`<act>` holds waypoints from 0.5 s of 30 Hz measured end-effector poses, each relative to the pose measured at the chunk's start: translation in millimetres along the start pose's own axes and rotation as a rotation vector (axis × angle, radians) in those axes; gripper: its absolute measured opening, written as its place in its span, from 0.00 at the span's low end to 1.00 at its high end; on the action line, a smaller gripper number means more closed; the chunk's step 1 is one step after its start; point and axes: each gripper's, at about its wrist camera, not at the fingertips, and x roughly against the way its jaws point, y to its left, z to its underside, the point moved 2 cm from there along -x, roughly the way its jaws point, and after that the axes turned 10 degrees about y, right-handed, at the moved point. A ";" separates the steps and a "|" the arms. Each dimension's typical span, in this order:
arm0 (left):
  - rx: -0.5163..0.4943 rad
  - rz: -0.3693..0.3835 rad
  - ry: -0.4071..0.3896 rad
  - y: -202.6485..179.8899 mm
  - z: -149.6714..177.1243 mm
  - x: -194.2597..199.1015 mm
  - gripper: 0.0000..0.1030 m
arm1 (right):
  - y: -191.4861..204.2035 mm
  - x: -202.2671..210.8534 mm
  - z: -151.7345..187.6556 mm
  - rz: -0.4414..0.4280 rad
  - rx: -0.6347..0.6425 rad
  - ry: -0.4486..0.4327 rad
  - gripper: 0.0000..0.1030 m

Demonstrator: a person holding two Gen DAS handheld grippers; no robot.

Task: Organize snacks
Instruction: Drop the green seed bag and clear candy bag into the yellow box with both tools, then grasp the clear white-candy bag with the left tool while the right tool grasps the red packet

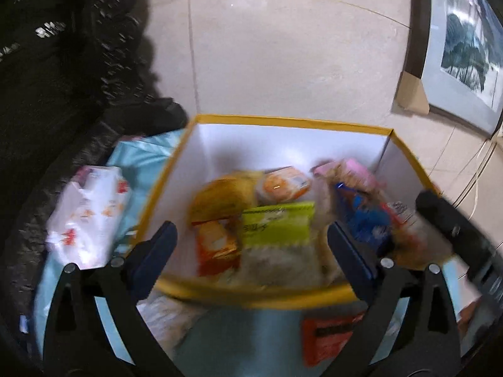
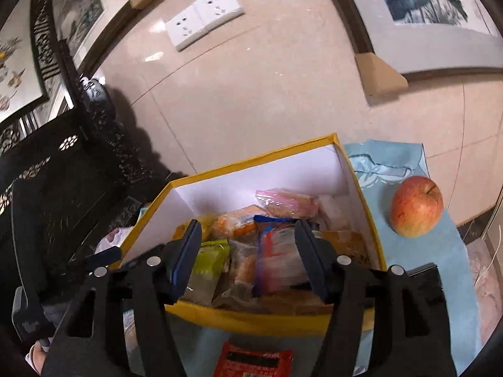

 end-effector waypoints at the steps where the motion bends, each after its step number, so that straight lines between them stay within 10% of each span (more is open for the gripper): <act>1: -0.003 -0.025 -0.015 7.2 7.0 7.4 0.97 | 5.7 4.5 0.7 -0.002 0.013 0.000 0.61; 7: 0.044 -0.054 -0.004 63.6 50.5 28.1 0.98 | 37.9 41.3 5.5 -0.041 0.047 0.003 0.78; 9: 0.098 -0.045 0.022 84.3 65.3 23.7 0.98 | 45.4 53.2 10.7 -0.054 0.043 -0.008 0.99; 15: 0.169 0.004 0.107 106.1 94.1 -15.7 0.98 | 41.7 65.5 47.3 0.022 0.016 0.061 0.99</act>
